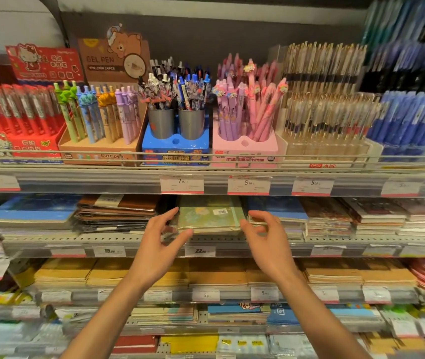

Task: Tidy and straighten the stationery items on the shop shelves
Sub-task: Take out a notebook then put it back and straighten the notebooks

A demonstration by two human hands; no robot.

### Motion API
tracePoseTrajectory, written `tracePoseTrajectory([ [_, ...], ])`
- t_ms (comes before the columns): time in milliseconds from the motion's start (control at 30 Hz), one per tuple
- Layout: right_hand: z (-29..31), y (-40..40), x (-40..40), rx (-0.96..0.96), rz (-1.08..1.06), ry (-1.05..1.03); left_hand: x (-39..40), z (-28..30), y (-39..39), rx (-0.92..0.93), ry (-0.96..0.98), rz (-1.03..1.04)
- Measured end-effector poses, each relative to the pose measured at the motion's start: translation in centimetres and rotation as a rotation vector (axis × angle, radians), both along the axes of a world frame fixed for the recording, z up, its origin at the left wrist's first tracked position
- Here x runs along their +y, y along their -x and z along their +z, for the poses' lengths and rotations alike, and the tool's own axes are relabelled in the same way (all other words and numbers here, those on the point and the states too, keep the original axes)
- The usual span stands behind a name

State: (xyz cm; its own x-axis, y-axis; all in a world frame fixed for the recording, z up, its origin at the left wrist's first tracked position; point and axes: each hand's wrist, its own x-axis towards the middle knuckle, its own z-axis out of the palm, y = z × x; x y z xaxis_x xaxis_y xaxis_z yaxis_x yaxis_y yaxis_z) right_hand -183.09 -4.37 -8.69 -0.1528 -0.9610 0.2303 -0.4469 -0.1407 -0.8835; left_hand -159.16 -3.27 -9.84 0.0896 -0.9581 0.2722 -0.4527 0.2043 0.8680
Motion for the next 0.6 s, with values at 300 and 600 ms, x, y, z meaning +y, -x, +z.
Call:
tracePoseTrajectory([
  [300, -2.0, 0.2, -1.9, 0.780, 0.061, 0.313, -1.6, -0.9, -0.6, -0.324, 0.182, 0.038],
  [600, -1.8, -0.6, -4.1, 0.759, 0.030, 0.275, -3.6, -1.2, -0.3, -0.419, 0.176, 0.087],
])
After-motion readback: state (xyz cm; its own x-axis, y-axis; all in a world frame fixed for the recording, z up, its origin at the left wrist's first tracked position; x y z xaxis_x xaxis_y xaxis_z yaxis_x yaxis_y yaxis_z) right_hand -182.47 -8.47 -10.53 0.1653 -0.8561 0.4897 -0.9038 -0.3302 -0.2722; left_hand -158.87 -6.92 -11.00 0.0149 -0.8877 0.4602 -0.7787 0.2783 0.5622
